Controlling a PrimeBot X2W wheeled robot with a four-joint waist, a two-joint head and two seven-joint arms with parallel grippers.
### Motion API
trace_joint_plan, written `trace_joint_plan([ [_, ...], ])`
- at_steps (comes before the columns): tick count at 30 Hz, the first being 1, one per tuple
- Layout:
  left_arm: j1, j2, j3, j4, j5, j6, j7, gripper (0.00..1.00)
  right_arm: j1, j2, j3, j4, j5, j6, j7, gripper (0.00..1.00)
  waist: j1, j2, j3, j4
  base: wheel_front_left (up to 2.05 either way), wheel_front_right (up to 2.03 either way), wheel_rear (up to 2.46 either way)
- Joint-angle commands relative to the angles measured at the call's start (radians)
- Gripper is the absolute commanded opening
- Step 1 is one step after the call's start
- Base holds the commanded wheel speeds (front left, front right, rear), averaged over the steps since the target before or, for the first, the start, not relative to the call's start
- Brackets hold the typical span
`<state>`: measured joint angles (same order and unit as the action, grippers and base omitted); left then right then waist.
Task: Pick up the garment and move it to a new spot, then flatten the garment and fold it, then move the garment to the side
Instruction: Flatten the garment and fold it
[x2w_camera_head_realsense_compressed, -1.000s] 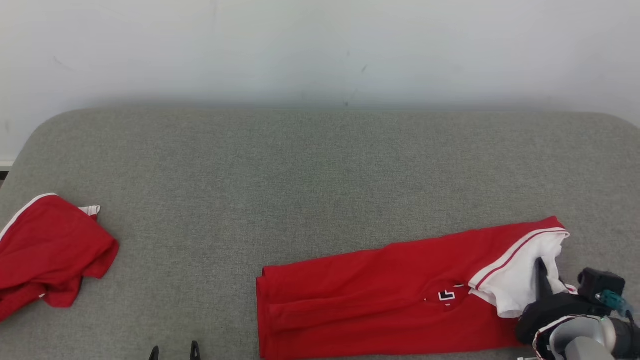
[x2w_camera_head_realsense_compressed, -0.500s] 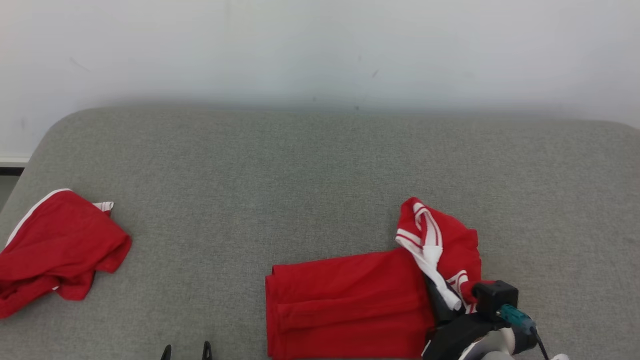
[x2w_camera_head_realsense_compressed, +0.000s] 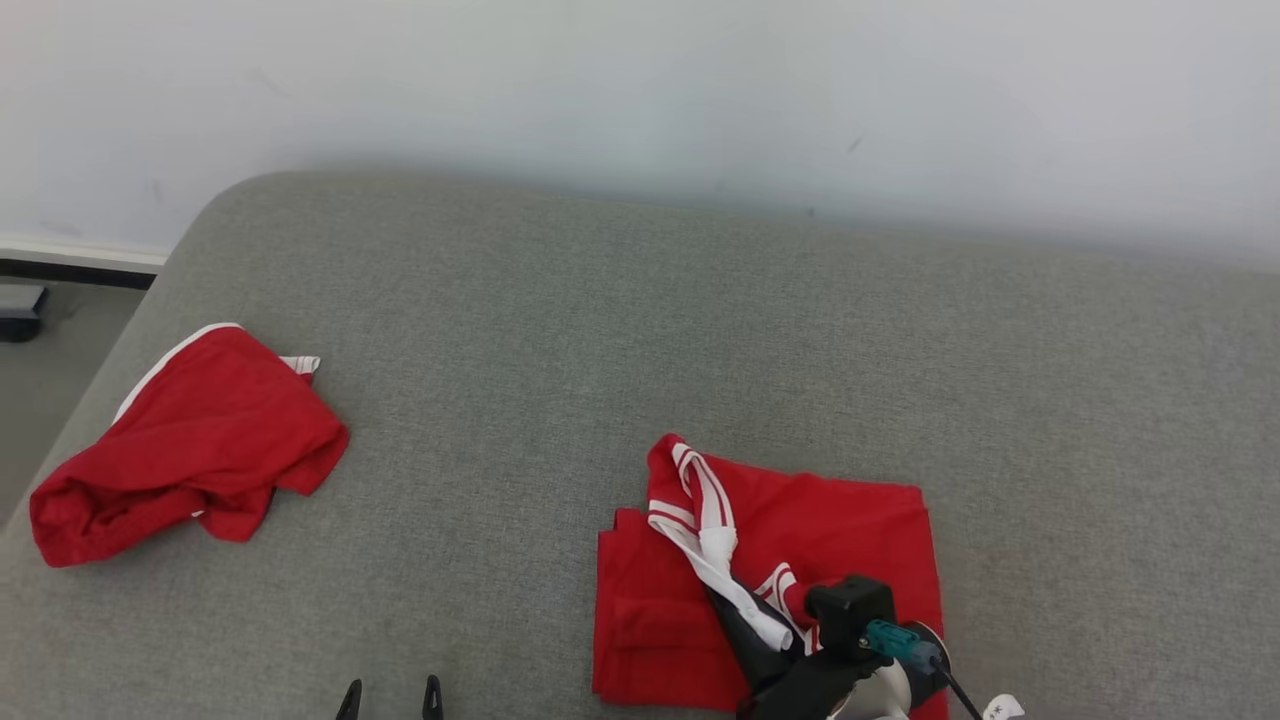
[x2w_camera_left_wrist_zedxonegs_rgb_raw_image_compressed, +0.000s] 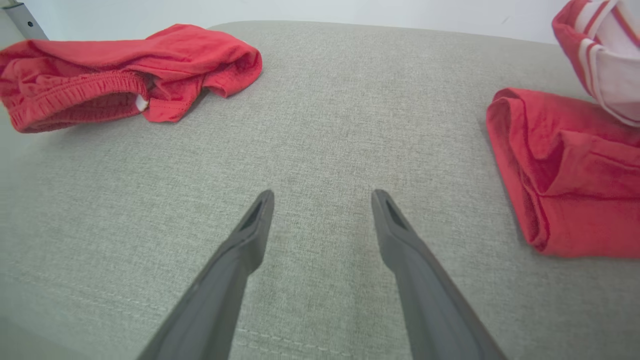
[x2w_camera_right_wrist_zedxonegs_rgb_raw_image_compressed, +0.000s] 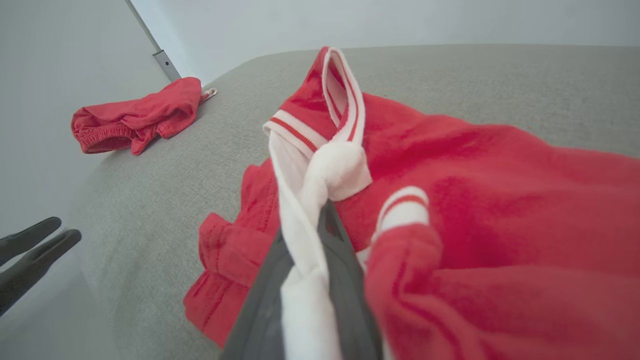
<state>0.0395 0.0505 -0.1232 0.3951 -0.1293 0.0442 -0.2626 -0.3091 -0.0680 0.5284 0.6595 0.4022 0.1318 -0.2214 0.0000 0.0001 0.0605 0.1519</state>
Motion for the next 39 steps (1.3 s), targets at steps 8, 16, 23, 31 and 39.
trace_joint_plan([
  [8,0.004,0.000,-0.003,-0.002,-0.014,0.012,-0.003,1.00,-0.038,0.016,0.060,0.020,0.058,-0.002,-0.029,1.00,0.0000,-0.0001,-0.001,0.020,0.00,0.00,0.00],
  [16,0.022,0.000,0.029,-0.014,0.000,0.014,-0.003,1.00,-0.023,0.016,0.040,-0.080,0.073,-0.002,-0.044,1.00,0.0000,-0.0001,-0.032,-0.031,0.00,0.00,0.00],
  [23,0.035,0.000,0.056,-0.025,0.004,0.014,-0.003,1.00,0.046,0.005,-0.139,-0.215,-0.008,-0.002,-0.044,1.00,0.0000,-0.0001,-0.055,-0.080,0.00,0.00,0.00],
  [31,0.034,0.000,0.062,-0.018,-0.004,0.016,-0.003,1.00,0.101,-0.013,-0.263,-0.215,-0.077,-0.002,-0.044,1.00,0.0000,-0.0001,-0.064,-0.113,0.00,0.00,0.00],
  [39,0.032,0.000,0.059,-0.027,0.000,0.019,-0.003,1.00,0.138,-0.005,-0.306,-0.183,-0.098,-0.002,-0.044,1.00,0.0000,-0.0001,-0.058,-0.117,0.00,0.00,0.00],
])
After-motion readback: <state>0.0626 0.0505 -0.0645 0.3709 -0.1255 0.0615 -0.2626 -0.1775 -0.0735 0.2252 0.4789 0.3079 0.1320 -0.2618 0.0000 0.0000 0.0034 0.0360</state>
